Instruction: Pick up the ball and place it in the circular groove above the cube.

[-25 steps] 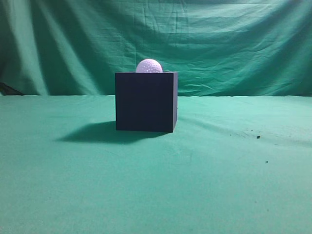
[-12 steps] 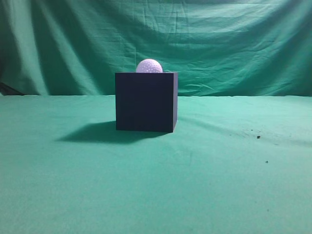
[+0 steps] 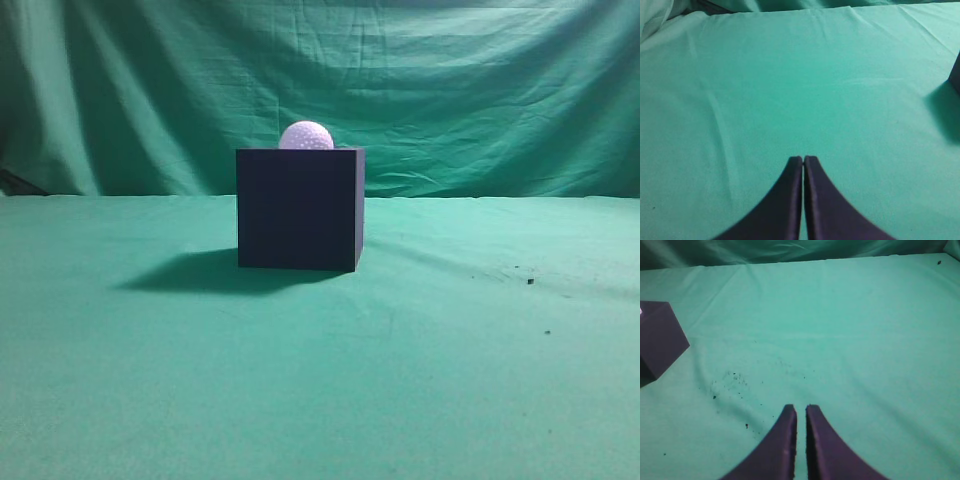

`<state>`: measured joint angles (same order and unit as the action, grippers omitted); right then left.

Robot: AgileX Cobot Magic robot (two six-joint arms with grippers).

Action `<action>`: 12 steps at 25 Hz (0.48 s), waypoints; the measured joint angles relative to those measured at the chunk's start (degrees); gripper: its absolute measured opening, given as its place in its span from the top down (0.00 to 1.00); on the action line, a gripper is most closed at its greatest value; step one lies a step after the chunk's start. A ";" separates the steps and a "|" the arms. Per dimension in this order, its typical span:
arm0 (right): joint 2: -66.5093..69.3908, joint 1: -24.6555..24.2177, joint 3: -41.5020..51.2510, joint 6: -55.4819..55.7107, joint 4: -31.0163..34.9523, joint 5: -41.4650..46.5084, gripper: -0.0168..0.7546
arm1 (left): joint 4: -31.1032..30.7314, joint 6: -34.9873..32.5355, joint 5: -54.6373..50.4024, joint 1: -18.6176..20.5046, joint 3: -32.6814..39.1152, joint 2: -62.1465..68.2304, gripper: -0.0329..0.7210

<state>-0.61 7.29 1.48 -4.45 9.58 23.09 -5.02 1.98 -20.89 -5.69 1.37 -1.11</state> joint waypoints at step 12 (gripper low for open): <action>0.00 0.00 0.09 -0.13 0.11 -0.09 0.91 | 0.00 0.00 0.00 0.00 0.00 0.00 0.96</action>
